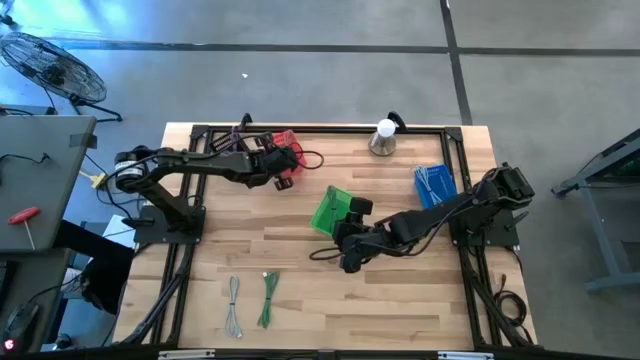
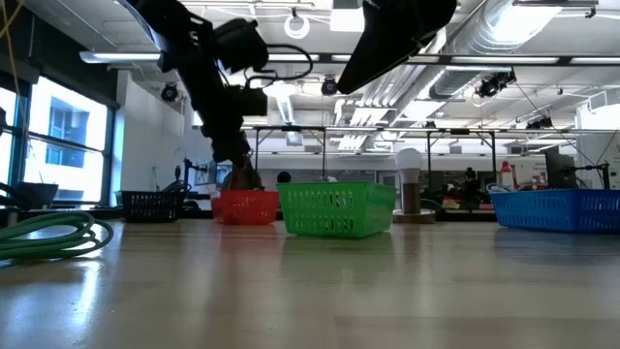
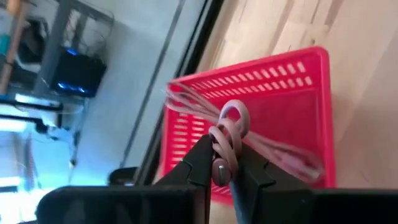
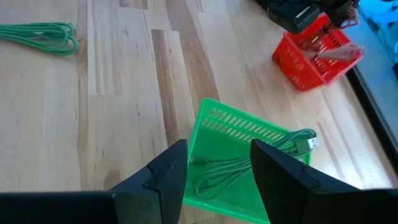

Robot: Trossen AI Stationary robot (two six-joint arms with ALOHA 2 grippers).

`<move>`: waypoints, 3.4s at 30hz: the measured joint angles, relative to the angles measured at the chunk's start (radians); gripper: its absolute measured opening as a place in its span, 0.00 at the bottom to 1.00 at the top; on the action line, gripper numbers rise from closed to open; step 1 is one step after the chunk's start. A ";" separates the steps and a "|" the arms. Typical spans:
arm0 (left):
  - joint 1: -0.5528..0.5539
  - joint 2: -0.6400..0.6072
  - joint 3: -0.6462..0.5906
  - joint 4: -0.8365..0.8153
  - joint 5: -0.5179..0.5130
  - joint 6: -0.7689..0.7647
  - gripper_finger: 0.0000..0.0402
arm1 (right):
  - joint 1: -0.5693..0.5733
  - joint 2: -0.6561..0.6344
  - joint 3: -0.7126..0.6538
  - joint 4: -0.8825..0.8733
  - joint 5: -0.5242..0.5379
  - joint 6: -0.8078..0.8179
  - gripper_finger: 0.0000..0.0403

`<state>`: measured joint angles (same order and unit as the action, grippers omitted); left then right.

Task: Pick & Place USB Port
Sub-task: Put the pink charger cable into the red basket, then put the green charger cable into the green basket

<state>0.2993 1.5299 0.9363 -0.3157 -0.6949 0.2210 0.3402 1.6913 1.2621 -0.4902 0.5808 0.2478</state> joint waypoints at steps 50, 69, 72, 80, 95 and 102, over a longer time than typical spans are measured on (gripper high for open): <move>-0.983 -0.128 0.000 -0.413 0.319 -1.687 0.63 | 0.106 0.001 -0.001 -0.032 -0.082 0.118 0.42; -0.980 0.137 0.000 -0.159 0.514 -1.851 0.63 | 0.138 0.002 -0.001 -0.007 -0.036 0.038 0.42; -0.980 0.158 0.000 -0.126 0.480 -1.851 0.63 | 0.138 0.002 -0.001 -0.007 -0.030 0.022 0.42; -0.967 0.191 0.003 -0.128 0.478 -1.771 0.55 | 0.138 0.002 -0.001 -0.006 -0.022 0.012 0.42; -0.965 0.153 0.037 -0.175 0.137 -1.451 0.03 | 0.184 0.002 -0.001 0.303 -0.067 -0.149 0.41; -1.069 0.083 0.254 -0.154 -0.262 -1.046 0.02 | 0.242 0.002 -0.001 0.443 0.018 -0.274 0.41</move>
<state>-0.7702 1.6127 1.1902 -0.4695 -0.9565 -0.8253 0.5827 1.6934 1.2613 -0.0468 0.5984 -0.0265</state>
